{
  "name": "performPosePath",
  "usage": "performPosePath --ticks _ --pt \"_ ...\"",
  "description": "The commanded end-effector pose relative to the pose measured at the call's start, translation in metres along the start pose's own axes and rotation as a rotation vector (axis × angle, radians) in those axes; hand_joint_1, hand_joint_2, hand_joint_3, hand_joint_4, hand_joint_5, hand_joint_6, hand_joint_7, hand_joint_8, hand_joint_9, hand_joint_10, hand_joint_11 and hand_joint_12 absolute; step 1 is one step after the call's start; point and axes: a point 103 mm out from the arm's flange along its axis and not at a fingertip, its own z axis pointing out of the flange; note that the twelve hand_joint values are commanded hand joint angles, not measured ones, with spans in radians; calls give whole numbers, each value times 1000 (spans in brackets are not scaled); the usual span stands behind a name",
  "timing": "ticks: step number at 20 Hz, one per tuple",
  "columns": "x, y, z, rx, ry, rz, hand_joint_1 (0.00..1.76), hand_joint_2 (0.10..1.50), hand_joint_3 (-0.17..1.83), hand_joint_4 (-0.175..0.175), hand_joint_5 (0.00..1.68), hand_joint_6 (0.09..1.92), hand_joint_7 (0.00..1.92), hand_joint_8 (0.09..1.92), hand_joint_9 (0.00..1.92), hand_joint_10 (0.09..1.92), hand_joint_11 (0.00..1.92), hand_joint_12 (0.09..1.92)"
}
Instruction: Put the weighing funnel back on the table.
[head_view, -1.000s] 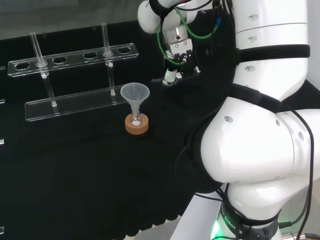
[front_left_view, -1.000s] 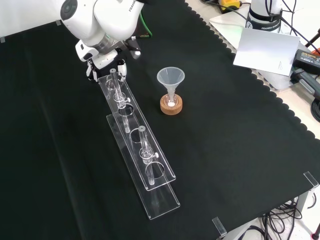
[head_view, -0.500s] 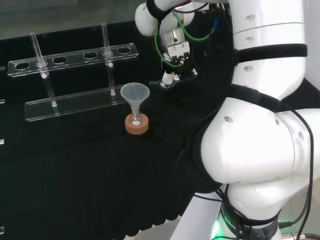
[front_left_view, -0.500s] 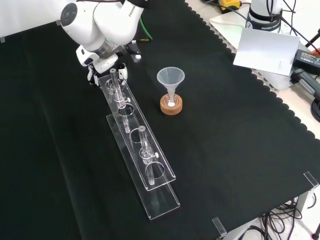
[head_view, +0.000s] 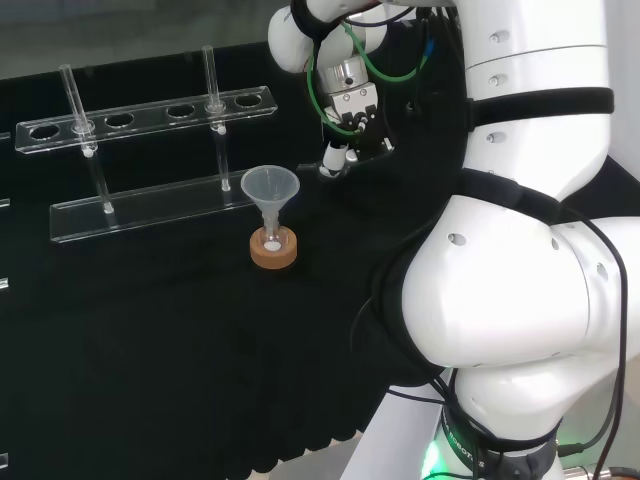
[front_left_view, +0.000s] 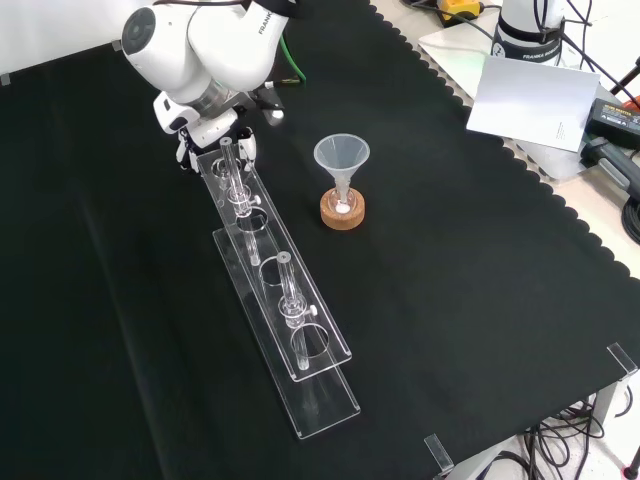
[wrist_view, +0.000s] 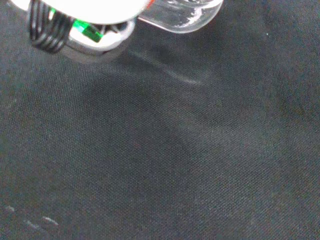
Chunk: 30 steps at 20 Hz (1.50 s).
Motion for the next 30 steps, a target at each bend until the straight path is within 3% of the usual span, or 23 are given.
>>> performPosePath --ticks 1,4,6,9,15,20,25,30 --pt "-2 -3 7 14 7 -10 1108 776 424 175 1267 593 524 697 970 247 782 1039" --pt "-3 -4 9 16 13 -18 1078 923 197 175 1173 702 465 720 905 280 711 1089" --pt "-3 -5 9 15 12 -17 1013 902 121 87 1069 648 446 716 863 324 681 1102" --pt "-4 -6 9 14 9 -16 980 875 109 34 992 590 437 708 833 356 663 1106" --pt "-2 -9 9 11 -1 -18 968 830 192 29 941 588 422 700 782 408 623 1127" --pt "-2 -12 9 14 -6 -18 927 693 443 22 699 657 329 696 573 541 399 1263" --pt "-2 -17 9 6 -10 -32 903 644 505 5 536 624 256 681 471 589 295 1311" --pt "-11 -29 -7 -30 53 -42 828 608 494 -23 356 356 110 664 331 657 171 1369"
